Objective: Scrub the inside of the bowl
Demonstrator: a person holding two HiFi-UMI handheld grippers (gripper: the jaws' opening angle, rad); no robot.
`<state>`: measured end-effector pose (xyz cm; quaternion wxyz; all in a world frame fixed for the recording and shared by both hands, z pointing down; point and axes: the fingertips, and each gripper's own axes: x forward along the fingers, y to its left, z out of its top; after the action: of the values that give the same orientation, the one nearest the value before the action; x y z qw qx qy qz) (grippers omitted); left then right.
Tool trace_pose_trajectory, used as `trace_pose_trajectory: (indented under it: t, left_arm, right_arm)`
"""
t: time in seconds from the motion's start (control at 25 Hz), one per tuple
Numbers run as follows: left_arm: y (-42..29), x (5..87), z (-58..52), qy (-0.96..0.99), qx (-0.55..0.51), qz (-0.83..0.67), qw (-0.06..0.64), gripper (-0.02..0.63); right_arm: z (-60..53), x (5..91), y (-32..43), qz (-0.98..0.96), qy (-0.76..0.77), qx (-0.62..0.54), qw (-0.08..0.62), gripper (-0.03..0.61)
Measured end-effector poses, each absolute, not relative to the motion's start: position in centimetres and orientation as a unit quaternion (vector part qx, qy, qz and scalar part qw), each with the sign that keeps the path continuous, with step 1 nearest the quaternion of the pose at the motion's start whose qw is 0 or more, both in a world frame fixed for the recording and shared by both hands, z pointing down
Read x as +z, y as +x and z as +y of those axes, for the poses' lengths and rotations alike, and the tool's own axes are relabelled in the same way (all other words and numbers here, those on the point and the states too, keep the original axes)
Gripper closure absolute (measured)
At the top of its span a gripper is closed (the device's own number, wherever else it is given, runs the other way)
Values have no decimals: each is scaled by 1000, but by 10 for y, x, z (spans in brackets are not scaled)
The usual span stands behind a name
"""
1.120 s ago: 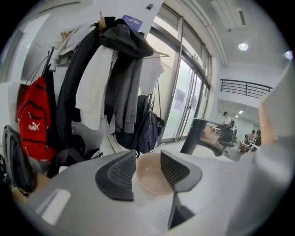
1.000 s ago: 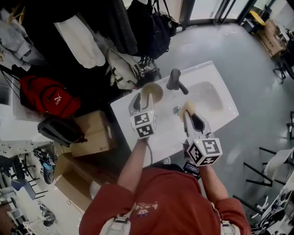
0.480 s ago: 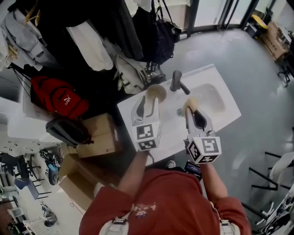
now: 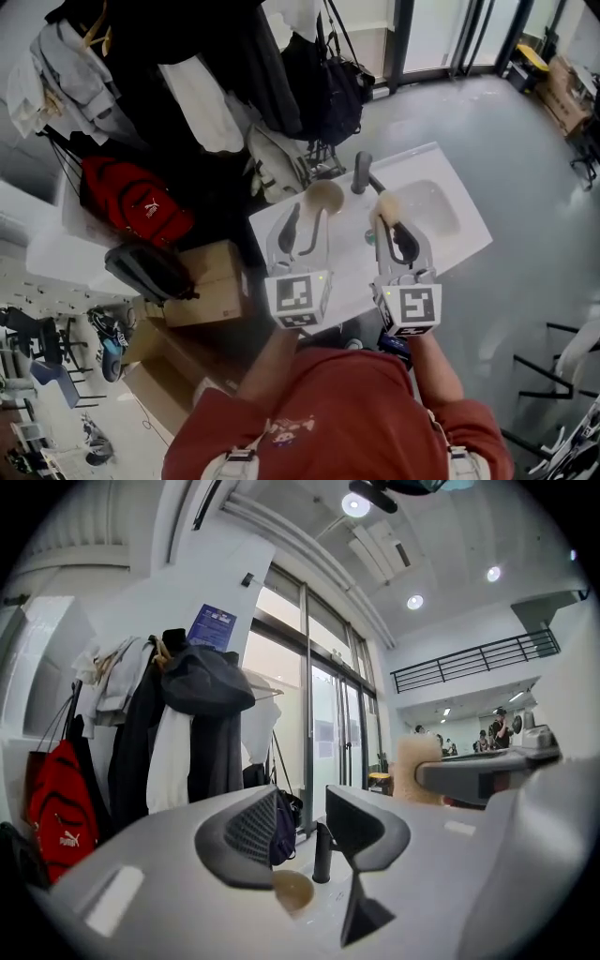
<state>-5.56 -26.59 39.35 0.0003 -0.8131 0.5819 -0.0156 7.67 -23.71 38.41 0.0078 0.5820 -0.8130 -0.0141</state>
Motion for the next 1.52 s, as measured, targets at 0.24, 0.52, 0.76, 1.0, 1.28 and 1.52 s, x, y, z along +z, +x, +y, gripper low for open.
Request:
trace_pose_trajectory:
  t: [0.24, 0.52, 0.76, 1.0, 1.28, 1.52]
  left_arm:
    - [-44, 362, -242, -818, 11, 574, 36, 482]
    - [-40, 348, -232, -816, 24, 576, 48, 505]
    - [-29, 345, -225, -817, 21, 572, 68, 566]
    - [-25, 343, -222, -818, 21, 568, 87, 606]
    - [-28, 346, -222, -817, 19, 572, 76, 606]
    - [-28, 352, -222, -819, 20, 569, 70, 606]
  right_arm:
    - [-230, 366, 72, -816, 576, -51, 2, 525]
    - [-227, 357, 65, -822, 566, -65, -12, 525]
    - [-221, 354, 65, -823, 563, -69, -21, 525]
    - [-220, 358, 62, -828, 556, -74, -19, 525]
    - [-220, 362, 57, -831, 552, -74, -2, 525]
    - [-220, 358, 53, -830, 552, -79, -5, 525]
